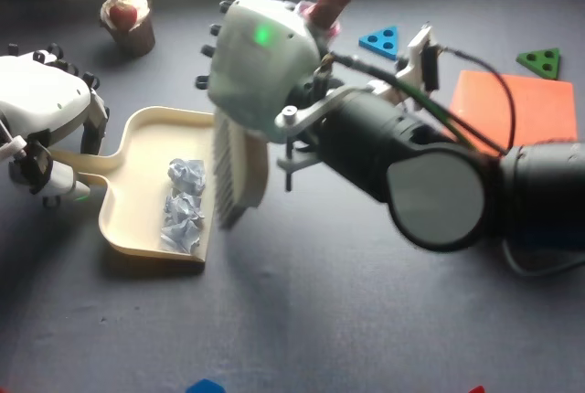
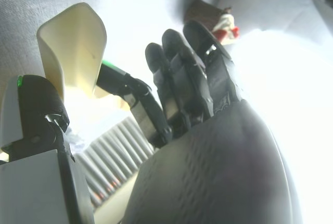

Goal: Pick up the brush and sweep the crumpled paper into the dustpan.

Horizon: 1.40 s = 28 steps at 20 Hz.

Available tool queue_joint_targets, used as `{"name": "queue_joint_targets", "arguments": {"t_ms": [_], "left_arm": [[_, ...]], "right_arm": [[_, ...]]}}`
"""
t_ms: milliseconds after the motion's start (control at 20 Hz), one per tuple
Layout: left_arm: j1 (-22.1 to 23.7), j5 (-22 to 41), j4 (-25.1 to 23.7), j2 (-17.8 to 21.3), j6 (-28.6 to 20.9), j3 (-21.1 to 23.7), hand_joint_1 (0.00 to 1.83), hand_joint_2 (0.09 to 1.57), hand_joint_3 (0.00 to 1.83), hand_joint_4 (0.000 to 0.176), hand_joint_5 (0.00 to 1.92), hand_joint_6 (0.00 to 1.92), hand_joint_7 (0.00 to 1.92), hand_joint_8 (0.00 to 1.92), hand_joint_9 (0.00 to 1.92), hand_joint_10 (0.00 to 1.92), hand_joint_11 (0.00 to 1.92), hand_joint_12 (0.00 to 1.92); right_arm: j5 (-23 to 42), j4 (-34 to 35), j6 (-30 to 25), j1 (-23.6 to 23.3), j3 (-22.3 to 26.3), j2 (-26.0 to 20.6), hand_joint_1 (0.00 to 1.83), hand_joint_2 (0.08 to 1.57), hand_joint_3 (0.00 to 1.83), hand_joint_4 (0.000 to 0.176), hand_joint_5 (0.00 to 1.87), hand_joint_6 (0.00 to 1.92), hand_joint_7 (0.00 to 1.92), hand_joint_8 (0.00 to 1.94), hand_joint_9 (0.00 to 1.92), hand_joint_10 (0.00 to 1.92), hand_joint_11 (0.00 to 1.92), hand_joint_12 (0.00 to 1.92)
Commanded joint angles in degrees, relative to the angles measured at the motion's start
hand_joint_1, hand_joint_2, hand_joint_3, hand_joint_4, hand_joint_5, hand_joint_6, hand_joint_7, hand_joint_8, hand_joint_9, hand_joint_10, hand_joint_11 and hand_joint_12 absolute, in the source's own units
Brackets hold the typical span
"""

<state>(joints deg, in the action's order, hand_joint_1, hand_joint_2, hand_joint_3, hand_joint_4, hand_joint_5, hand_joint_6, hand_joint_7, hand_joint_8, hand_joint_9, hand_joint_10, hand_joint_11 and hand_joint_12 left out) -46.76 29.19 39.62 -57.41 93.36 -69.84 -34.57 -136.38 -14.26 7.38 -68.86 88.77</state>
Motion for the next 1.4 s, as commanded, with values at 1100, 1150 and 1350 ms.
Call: {"name": "queue_joint_targets", "arguments": {"t_ms": [1100, 1150, 1350], "left_arm": [[1.5, 5.34, -1.98, -0.19, 0.24, -0.17, 1.1, 1.1, 0.0, 0.0, 1.03, 0.9, 0.57, 0.0, 0.48, 0.0, 0.1, 0.77], [1.52, 5.34, -1.98, -0.18, 0.24, -0.18, 1.1, 1.1, 0.0, 0.0, 1.01, 0.93, 0.57, 0.0, 0.47, 0.0, 0.09, 0.77], [1.53, 5.23, -2.09, 0.0, 0.24, -0.12, 1.11, 1.09, 0.0, 0.0, 1.04, 0.89, 0.58, 0.0, 0.48, 0.0, 0.11, 0.75]], "right_arm": [[-2.52, -6.55, -7.53, -1.54, -4.35, 5.45, 1.32, 1.22, 0.0, 0.0, 0.81, 1.92, 1.06, 1.94, 1.28, 1.92, 1.46, 1.92], [-3.63, -7.23, -8.51, -1.3, -4.38, 5.58, 1.32, 1.22, 0.0, 0.0, 0.81, 1.92, 1.06, 1.94, 1.28, 1.92, 1.46, 1.92], [-5.78, -9.49, -9.82, -0.8, -3.62, 5.07, 1.33, 1.2, 0.0, 0.0, 0.84, 1.92, 1.05, 1.94, 1.27, 1.92, 1.46, 1.92]]}}
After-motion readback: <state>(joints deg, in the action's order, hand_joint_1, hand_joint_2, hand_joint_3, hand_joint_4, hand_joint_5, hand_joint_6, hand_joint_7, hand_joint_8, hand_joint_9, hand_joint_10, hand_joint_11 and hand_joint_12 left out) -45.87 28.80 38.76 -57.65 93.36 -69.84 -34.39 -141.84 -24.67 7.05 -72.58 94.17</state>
